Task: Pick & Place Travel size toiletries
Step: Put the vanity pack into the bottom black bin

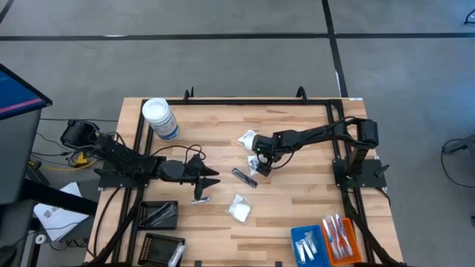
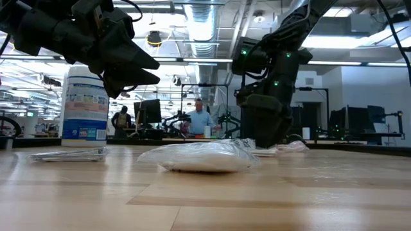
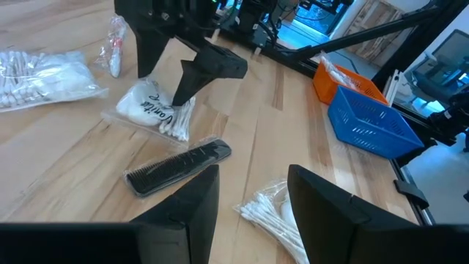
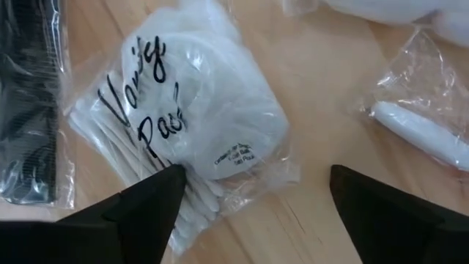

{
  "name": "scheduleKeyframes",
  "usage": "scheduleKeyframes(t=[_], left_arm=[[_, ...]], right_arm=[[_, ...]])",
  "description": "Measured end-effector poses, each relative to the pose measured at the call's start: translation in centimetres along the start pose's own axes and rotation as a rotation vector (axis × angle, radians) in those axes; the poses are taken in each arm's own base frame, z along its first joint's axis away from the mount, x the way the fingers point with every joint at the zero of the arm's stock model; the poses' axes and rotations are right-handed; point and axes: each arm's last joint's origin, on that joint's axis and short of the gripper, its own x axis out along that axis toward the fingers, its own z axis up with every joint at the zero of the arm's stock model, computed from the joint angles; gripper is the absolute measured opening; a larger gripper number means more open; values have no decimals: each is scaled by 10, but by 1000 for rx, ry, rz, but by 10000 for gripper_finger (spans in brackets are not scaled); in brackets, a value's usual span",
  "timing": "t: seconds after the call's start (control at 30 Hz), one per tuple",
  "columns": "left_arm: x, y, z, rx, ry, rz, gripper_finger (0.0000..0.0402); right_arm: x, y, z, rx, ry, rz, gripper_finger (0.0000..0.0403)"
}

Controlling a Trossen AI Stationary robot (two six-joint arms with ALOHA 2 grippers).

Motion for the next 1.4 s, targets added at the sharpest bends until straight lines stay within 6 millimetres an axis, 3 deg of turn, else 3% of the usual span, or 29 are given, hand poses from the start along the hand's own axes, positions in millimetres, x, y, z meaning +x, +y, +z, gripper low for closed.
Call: scheduleKeyframes(t=[0.1,0.23,0.5,0.6,0.73,0.97,1.17,1.4], left_arm=[[0,0,0,0,0,0,158],[0,0,0,0,0,0,158],[0,0,0,1,3,2,158],[0,0,0,-2,3,3,158],[-1,3,-2,-42,-26,38,158],[-14,17,-14,-172,-117,-5,158],[-31,21,-5,-185,-291,-244,158],[-29,20,7,-94,-344,-294,158]], right_arm=[[0,0,2,24,-11,7,310],[0,1,3,26,-23,19,245],[-6,8,4,-24,-59,61,19],[-19,14,4,-35,-124,57,17],[-58,27,4,-61,-302,32,3],[-120,64,-21,-234,-577,-60,1],[-143,93,-45,-312,-709,-65,0],[-155,117,-49,-357,-855,42,0]])
